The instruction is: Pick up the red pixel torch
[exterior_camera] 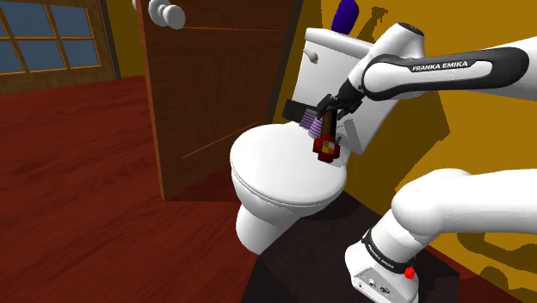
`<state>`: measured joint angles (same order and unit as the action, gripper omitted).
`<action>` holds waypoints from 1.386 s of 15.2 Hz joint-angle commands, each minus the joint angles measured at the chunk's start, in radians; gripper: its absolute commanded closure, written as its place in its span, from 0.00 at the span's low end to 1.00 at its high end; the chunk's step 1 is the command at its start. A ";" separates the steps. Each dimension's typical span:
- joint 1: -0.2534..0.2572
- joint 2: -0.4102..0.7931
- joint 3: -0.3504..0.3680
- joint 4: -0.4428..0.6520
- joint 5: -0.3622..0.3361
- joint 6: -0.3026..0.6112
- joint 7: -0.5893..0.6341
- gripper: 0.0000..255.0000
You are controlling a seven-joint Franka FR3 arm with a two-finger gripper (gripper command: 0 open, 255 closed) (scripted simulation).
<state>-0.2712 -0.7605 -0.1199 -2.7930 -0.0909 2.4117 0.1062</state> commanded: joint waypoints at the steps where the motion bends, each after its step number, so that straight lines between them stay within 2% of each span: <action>1: -0.035 0.042 -0.022 -0.032 -0.019 0.116 0.003 0.00; 6: -0.107 0.203 -0.079 -0.060 -0.047 0.400 0.008 0.00; 9: -0.130 0.317 -0.121 -0.056 -0.047 0.565 0.004 0.00; 16: -0.105 0.426 -0.152 -0.086 -0.036 0.704 -0.009 0.00; 18: -0.101 0.436 -0.156 -0.088 -0.034 0.716 -0.011 0.00; 19: -0.102 0.436 -0.156 -0.090 -0.034 0.718 -0.011 1.00; 21: -0.102 0.436 -0.156 -0.090 -0.034 0.718 -0.011 1.00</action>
<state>-0.3730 -0.3258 -0.2752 -2.8822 -0.1252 3.1291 0.0958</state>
